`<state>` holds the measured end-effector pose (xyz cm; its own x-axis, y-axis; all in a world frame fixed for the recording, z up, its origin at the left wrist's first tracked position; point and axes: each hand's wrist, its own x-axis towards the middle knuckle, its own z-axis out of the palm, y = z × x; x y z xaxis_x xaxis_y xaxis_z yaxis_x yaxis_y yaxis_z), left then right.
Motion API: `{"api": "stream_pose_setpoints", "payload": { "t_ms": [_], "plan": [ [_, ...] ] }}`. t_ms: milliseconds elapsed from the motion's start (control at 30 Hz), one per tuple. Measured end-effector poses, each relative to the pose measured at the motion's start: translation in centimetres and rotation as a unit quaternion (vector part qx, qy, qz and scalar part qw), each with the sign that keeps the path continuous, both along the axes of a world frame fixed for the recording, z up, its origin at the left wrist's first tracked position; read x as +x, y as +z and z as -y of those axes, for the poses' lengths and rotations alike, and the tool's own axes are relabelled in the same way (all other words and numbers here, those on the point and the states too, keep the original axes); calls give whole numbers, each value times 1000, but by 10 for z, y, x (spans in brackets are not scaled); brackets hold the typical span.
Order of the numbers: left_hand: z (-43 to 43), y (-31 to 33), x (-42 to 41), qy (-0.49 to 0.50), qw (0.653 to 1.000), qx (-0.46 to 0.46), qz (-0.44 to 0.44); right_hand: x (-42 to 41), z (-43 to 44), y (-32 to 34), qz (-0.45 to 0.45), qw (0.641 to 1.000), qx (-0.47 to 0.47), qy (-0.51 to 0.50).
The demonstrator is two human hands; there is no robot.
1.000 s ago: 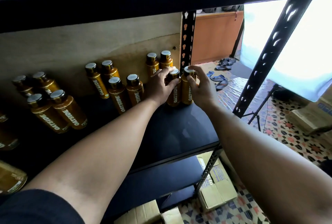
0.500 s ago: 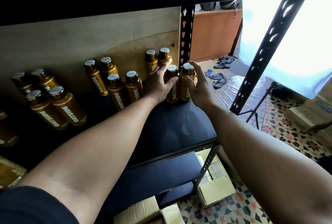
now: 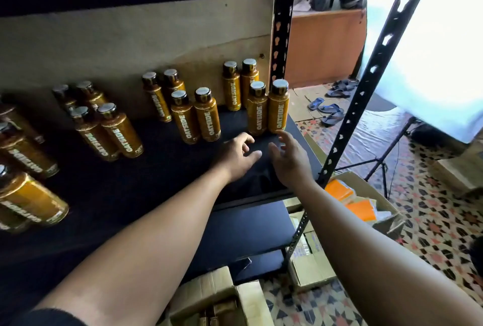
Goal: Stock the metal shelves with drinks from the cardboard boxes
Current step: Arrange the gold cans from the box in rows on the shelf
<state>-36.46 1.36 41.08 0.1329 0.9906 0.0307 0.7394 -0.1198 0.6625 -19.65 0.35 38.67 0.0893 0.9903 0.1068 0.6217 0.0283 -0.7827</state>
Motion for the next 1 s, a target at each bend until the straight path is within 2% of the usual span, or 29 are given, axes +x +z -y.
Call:
{"api": "stream_pose_setpoints", "payload": {
  "t_ms": [67,133,233,300,367,467,500,567,600,633,700,767,900,1000],
  "plan": [
    [18,-6,-10,-47,998,-32,-40,4,19,-13,94,992,13,81],
    [39,-17,-23,-69,996,3,-58,9,44,-28,175,974,43,140],
    [79,-41,-44,-69,994,71,-56,12,86,-44,223,964,70,130],
    [105,-60,-52,-76,983,136,-100,5,112,-49,222,966,59,115],
    [128,-73,-56,-97,969,194,-119,-8,135,-50,179,979,31,91],
    [160,-90,-68,-131,967,212,-57,-34,167,-53,128,989,-45,59],
    [170,-96,-75,-145,973,181,-16,-44,178,-59,128,986,-84,60],
    [186,-107,-99,-173,984,7,40,-64,201,-76,127,975,-169,68],
    [191,-114,-113,-191,976,-106,20,-74,212,-87,123,967,-209,74],
    [194,-122,-130,-208,957,-199,-34,-84,223,-98,123,957,-247,88],
    [204,-141,-163,-218,914,-308,-150,-103,242,-121,132,931,-314,134],
    [219,-167,-188,-195,899,-342,-194,-119,258,-149,140,907,-357,174],
    [268,-237,-214,-87,918,-371,-111,-134,281,-211,126,900,-376,184],
    [311,-301,-221,-60,884,-452,-103,-137,298,-278,97,883,-415,195]
  ]
}}
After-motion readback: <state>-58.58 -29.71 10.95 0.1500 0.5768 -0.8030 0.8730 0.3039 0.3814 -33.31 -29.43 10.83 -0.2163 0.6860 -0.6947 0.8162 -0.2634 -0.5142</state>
